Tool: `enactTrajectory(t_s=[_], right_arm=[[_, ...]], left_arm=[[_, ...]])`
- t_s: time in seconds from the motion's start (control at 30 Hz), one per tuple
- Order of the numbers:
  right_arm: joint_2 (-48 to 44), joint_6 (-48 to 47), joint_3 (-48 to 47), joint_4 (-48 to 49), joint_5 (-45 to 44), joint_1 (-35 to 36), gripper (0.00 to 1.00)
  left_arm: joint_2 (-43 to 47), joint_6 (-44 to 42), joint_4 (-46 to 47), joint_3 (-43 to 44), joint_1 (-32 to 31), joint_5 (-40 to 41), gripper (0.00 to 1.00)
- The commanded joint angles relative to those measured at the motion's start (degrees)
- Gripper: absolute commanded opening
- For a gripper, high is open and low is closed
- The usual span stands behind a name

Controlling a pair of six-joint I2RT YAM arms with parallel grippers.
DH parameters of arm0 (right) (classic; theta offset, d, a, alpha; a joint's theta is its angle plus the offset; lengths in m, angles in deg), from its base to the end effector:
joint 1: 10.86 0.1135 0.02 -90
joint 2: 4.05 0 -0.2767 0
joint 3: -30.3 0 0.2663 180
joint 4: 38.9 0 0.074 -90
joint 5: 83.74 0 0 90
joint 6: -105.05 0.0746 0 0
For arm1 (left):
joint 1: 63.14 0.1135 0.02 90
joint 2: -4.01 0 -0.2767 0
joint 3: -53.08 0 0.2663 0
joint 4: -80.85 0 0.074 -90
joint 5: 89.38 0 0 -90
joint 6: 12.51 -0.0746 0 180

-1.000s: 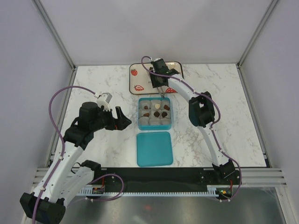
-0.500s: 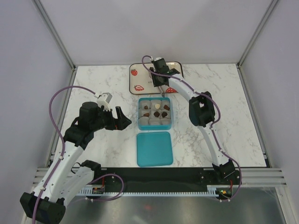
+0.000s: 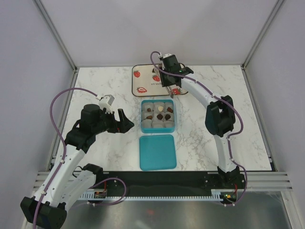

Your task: Pack the chocolate

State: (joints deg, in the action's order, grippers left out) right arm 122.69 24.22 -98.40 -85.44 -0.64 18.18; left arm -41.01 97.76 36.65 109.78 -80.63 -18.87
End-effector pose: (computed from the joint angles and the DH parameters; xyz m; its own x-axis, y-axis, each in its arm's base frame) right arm 0.4914 0.2626 0.2404 -0.6707 -0.1914 -0.7166 -0.3041 0.9522 0.0303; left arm 0.1898 -0.0859 0.2855 -0.6721 -0.1306 -0.7288 0.3398 0.8201 -0.4604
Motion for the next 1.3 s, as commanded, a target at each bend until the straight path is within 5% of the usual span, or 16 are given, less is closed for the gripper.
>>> enactTrajectory(t_s=[0.0,0.47,0.8,1.27], right_arm=[[-7.37,2.51,1.85,-0.23,1.53,-0.03,0.34],[-26.34,2.78,22.41,-5.15,4.78,6.73,0.34],[-37.16,4.54,36.74,-5.51,14.8,12.36,0.35],[-38.41,5.42,41.59,-6.3,21.49,13.85,0.38]], left_arm=[[0.89,-1.73,0.33,0.09,0.01,0.06,1.0],[0.54,-1.64,0.24,0.0,-0.08,-0.11,1.0],[0.45,-1.55,0.24,0.09,-0.08,0.24,1.0],[0.45,-1.46,0.15,0.09,0.01,0.33,1.0]])
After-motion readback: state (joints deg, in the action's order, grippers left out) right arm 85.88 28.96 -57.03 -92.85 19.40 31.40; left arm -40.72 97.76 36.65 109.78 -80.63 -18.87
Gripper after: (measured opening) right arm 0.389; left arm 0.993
